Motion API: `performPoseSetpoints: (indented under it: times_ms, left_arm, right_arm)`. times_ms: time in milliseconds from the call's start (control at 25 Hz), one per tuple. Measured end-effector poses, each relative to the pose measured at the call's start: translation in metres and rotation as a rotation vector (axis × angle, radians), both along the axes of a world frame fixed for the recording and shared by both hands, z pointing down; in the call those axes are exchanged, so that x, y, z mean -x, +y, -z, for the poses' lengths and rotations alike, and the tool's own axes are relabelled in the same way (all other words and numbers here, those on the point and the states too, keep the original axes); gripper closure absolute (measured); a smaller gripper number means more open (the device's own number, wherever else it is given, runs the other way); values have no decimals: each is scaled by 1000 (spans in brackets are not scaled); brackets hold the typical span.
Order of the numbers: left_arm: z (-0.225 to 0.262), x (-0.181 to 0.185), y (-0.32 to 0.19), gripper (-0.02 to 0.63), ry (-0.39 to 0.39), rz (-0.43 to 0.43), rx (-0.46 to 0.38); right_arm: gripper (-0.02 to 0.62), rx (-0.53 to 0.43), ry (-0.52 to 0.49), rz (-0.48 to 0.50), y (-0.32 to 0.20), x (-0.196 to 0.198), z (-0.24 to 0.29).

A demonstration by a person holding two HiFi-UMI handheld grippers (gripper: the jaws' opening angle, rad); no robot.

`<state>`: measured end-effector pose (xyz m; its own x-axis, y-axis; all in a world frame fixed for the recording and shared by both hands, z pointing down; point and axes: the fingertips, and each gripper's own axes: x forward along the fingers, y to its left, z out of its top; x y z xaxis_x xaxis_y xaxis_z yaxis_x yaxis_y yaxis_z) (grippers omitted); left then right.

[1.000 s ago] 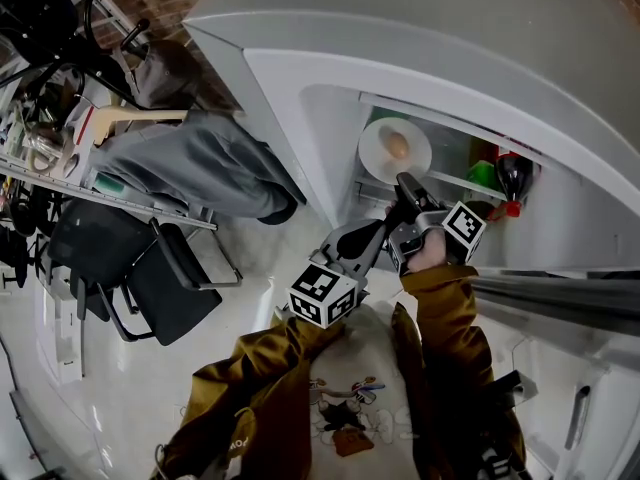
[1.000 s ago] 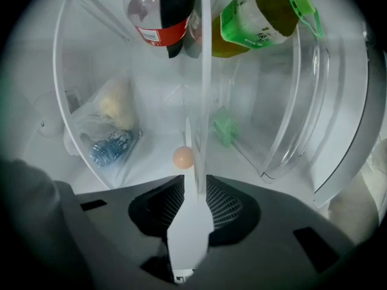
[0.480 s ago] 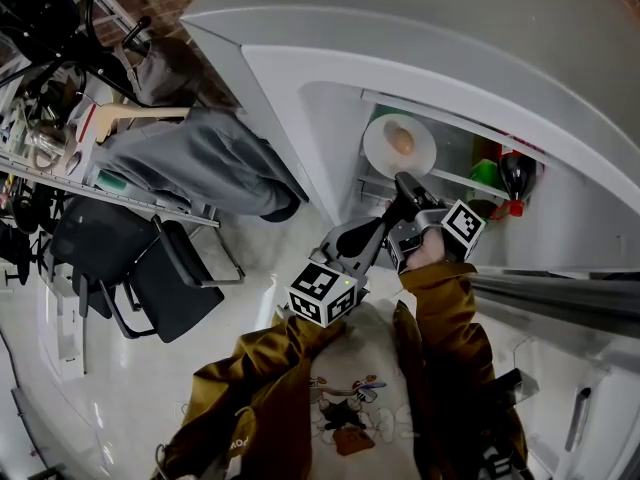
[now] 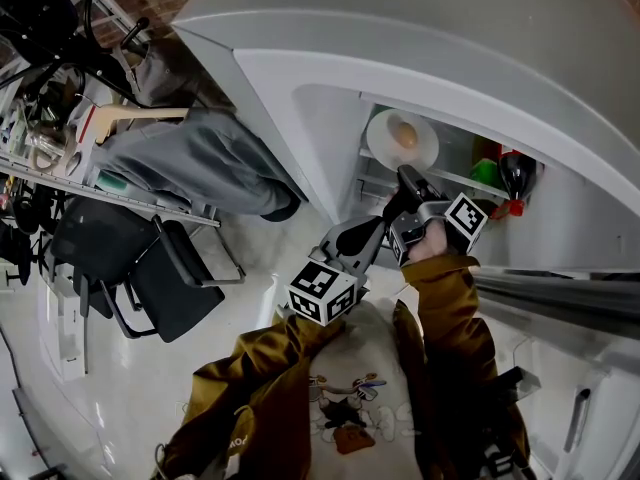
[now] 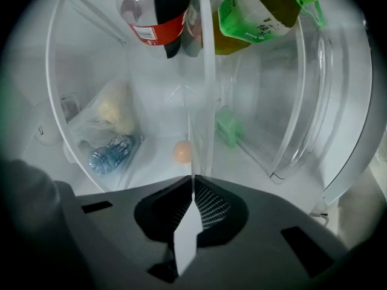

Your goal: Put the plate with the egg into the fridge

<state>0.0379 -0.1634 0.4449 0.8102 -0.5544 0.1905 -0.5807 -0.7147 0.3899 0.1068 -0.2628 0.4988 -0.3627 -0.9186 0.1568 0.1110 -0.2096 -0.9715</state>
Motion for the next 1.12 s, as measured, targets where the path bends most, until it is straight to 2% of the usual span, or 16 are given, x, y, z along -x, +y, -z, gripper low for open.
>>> performPoseSetpoints:
  times_ms: [640,920,1120]
  left_arm:
    - [0,6,-4,599,-3,15,-1]
    - [0,7,-3,599,-2,16,0]
    - [0,8,-3,598,0,18,3]
  right_arm:
    - [578,48,-61,-8,-16,1,-5]
    - [577,115,-109,-29,-12,1,-13]
    - [547,128,-108,-25,-14,1,-9]
